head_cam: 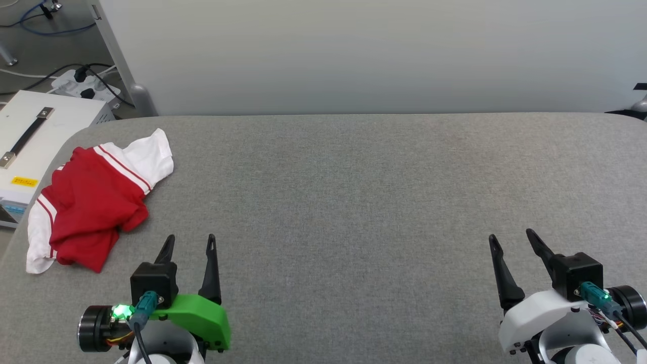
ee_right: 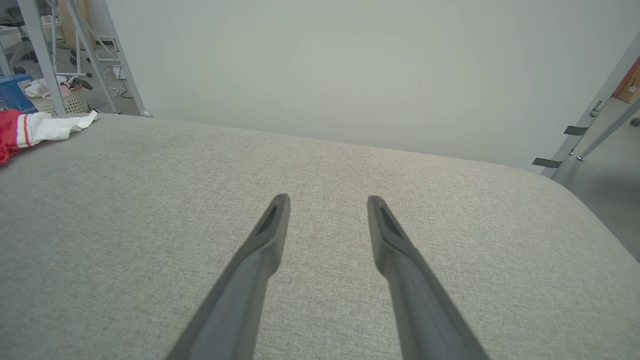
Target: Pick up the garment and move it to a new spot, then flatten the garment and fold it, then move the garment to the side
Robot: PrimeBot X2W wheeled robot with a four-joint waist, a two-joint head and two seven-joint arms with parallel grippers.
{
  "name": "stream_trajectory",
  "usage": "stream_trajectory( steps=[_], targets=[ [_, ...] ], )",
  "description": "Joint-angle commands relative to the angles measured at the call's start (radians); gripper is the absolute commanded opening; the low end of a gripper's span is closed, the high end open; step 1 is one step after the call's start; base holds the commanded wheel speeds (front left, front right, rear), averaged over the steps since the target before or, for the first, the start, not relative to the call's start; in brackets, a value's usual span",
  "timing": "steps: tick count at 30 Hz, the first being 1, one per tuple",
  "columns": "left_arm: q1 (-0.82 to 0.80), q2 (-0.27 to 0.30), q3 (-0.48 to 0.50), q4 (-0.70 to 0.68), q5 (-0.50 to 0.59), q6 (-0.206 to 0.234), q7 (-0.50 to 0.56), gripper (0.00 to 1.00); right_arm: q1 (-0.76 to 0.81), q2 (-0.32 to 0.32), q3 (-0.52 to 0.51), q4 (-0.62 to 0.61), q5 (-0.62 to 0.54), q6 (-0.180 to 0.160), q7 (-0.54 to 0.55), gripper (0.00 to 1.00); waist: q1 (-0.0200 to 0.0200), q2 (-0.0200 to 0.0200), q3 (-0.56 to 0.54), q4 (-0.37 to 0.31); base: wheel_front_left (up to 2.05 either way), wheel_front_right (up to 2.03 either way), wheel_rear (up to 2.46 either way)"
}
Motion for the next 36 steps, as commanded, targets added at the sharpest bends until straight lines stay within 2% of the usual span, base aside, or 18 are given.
stream_trajectory(
  steps=[1, 36],
  targets=[
    [-0.001, 0.0, 0.0, -0.001, -0.003, 0.003, -0.005, 1.0, -0.001, 0.0, -0.002, -0.001, 0.004, 0.0, -0.005, 1.0, 0.0, 0.0, 0.0, 0.0, 0.0, 0.0, 0.0],
    [-0.011, -0.002, 0.001, -0.025, -0.033, 0.024, -0.086, 1.0, 0.001, -0.001, -0.017, -0.067, 0.088, 0.0, -0.084, 1.0, 0.0, 0.0, 0.014, 0.004, 0.0, 0.0, 0.0]
  ],
)
